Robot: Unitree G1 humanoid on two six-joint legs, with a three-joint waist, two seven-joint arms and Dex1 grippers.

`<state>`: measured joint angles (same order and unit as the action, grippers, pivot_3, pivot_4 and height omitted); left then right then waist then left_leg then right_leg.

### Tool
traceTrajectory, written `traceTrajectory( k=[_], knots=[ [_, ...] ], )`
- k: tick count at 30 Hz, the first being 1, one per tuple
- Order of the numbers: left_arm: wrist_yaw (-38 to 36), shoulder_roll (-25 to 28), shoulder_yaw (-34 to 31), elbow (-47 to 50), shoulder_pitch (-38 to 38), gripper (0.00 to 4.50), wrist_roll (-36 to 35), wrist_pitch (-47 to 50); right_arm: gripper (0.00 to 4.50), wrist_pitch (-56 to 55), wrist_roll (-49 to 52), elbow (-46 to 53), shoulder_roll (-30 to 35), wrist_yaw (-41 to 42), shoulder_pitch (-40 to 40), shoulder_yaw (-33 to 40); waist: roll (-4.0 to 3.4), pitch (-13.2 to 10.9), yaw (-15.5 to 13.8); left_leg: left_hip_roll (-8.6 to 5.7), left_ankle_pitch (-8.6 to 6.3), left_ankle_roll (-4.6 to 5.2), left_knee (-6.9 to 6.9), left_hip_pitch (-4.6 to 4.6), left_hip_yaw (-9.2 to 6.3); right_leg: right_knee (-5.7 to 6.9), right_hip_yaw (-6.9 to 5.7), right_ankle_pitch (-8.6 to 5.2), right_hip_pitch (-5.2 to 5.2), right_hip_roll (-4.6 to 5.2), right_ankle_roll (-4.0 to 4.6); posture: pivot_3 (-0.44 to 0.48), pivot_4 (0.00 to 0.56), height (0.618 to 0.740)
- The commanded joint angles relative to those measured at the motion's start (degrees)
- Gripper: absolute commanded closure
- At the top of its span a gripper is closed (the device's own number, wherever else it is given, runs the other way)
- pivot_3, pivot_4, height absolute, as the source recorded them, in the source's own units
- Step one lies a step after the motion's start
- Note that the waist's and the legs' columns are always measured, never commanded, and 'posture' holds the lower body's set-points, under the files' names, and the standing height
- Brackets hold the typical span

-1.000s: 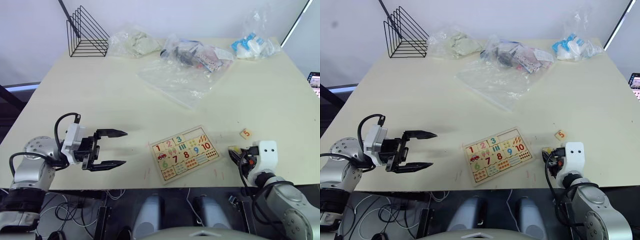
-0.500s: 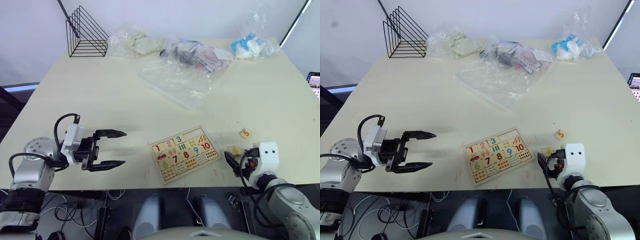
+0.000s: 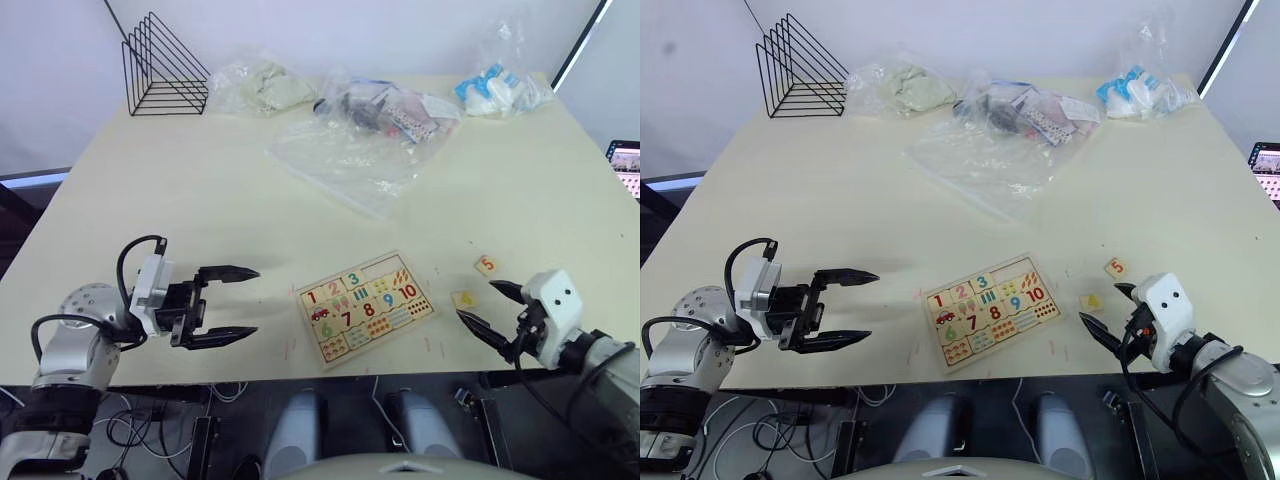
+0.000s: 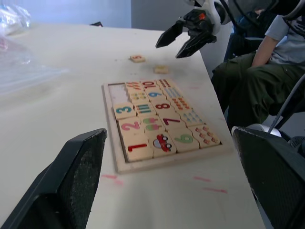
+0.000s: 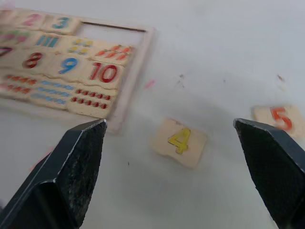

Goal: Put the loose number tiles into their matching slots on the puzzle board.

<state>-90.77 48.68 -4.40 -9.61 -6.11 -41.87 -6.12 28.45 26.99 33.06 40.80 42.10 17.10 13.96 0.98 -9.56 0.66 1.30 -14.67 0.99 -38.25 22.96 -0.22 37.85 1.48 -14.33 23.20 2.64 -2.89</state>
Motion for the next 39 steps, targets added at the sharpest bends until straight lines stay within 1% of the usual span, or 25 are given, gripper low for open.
traceTrajectory(
  k=[1,3,6,10,15,17,21,25,30,39],
  knots=[
    [-1.72,-0.39,-2.12,1.77,0.18,0.00,0.15,0.30,0.02,-9.40,-0.31,-6.93,3.57,10.88,-2.07,1.25,0.00,-0.01,0.02,0.00,0.00,0.00,0.00,0.00,0.00,0.00,-0.01,0.01,0.00,0.00,-0.01,0.000,0.150,0.740],
    [-1.73,-0.41,-2.09,1.59,0.32,0.00,0.56,-0.31,0.02,-14.59,-1.55,-11.83,5.98,16.59,-4.07,0.17,0.02,-0.02,0.02,0.00,0.00,0.00,-0.02,-0.01,0.02,0.00,0.03,0.01,-0.01,0.00,-0.01,0.000,0.150,0.740],
    [-1.73,-0.42,-2.15,1.54,0.35,0.00,0.71,-0.34,0.02,-18.19,-1.80,-17.98,7.95,22.39,-8.22,-1.49,0.01,-0.03,0.04,0.00,0.00,0.00,-0.02,-0.03,0.03,0.01,0.01,0.02,-0.02,0.00,-0.01,0.000,0.150,0.740],
    [-1.73,-0.12,-2.46,1.29,0.17,0.00,0.88,-0.40,0.02,-23.59,-3.03,-26.93,9.29,30.33,-15.83,-5.10,-0.01,-0.05,0.09,0.01,0.00,0.00,-0.02,-0.03,0.03,0.01,0.01,0.11,-0.01,-0.02,-0.15,0.000,0.150,0.740],
    [-1.73,0.39,-2.26,1.38,0.49,0.00,0.92,-0.54,0.02,-24.98,-3.55,-36.65,10.92,39.80,-25.54,-9.71,-0.03,-0.10,0.05,0.00,0.00,0.00,-0.04,-0.03,0.02,0.02,0.02,0.13,-0.01,0.00,-0.16,0.000,0.150,0.740],
    [-1.73,0.38,-2.26,1.48,0.56,0.00,0.95,-0.71,0.02,-28.87,-6.86,-42.02,11.32,42.11,-29.26,-11.99,-0.03,-0.10,0.04,0.00,0.00,0.00,-0.05,-0.03,0.01,0.02,0.01,0.13,-0.02,0.00,-0.16,0.000,0.150,0.740],
    [-1.73,0.73,-1.84,2.49,1.46,0.00,0.41,-0.52,0.02,-31.40,-9.62,-49.15,10.91,45.30,-34.93,-14.96,-0.06,-0.13,0.01,0.00,0.00,0.00,-0.04,-0.03,0.03,0.02,0.00,0.13,-0.01,0.01,-0.16,0.000,0.150,0.740],
    [-1.73,0.34,-1.84,1.72,0.77,0.00,1.08,-1.19,0.02,-34.19,-11.84,-53.33,9.91,47.01,-38.75,-17.29,-0.09,-0.14,0.06,0.00,0.00,0.00,-0.04,-0.03,0.03,0.06,0.00,0.14,-0.01,0.01,-0.16,0.000,0.150,0.740],
    [-1.73,0.67,-1.26,1.51,0.56,0.00,0.99,-1.23,0.02,-37.43,-14.02,-57.04,8.57,48.10,-41.71,-19.38,-0.09,-0.14,0.07,0.00,0.00,0.00,-0.04,-0.04,0.03,0.07,0.00,0.14,-0.01,0.01,-0.16,0.000,0.150,0.740],
    [-1.73,2.16,1.08,0.01,-1.55,0.00,0.23,-2.06,0.02,-43.69,-16.42,-60.37,6.59,49.38,-43.98,-21.66,-0.12,-0.16,0.08,-0.01,0.00,0.00,-0.04,-0.05,0.03,0.08,0.00,0.14,0.00,0.01,-0.15,0.000,0.150,0.740]
  ],
)
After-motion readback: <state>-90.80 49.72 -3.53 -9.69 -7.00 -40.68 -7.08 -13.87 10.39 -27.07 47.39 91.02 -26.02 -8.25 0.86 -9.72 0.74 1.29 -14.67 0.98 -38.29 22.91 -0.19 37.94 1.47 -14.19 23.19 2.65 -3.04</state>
